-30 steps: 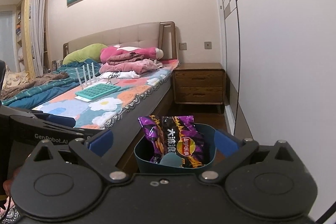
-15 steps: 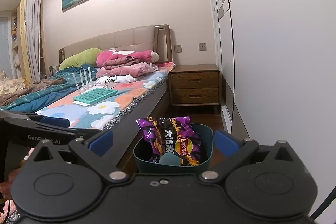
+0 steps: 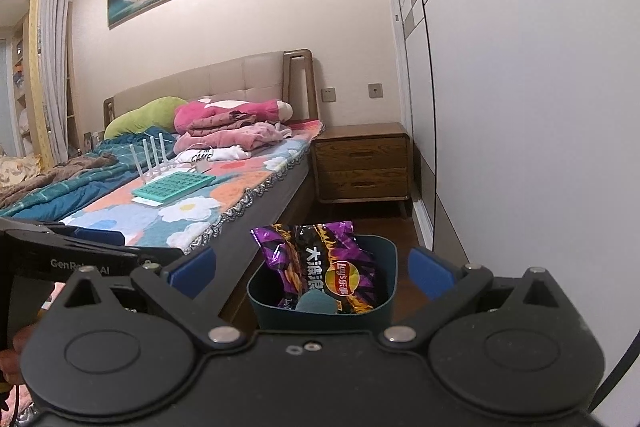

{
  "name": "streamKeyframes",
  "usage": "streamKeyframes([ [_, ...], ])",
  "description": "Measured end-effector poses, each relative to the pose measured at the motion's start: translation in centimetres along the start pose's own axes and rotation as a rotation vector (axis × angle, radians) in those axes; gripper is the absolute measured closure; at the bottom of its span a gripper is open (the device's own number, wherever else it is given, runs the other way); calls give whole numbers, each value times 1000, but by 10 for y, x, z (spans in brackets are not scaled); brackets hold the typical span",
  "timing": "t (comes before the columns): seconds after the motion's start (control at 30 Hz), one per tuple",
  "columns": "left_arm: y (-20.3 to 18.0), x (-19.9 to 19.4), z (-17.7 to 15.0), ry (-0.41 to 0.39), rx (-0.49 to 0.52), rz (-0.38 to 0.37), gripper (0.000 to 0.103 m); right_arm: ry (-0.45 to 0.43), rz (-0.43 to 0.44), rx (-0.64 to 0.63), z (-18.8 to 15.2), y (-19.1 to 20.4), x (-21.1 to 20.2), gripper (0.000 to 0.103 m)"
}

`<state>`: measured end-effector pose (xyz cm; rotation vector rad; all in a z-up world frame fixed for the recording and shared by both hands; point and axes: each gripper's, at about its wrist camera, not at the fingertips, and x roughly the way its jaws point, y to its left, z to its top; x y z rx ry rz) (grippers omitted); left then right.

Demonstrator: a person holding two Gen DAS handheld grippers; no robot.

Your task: Collect trash

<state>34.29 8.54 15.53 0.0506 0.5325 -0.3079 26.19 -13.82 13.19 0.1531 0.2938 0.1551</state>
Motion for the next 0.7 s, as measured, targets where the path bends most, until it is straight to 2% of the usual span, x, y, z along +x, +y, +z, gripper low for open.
streamKeyframes([
  [0.7,7,9,-4,3,-16,12,6,20,13,37,-4,-3,11,0],
])
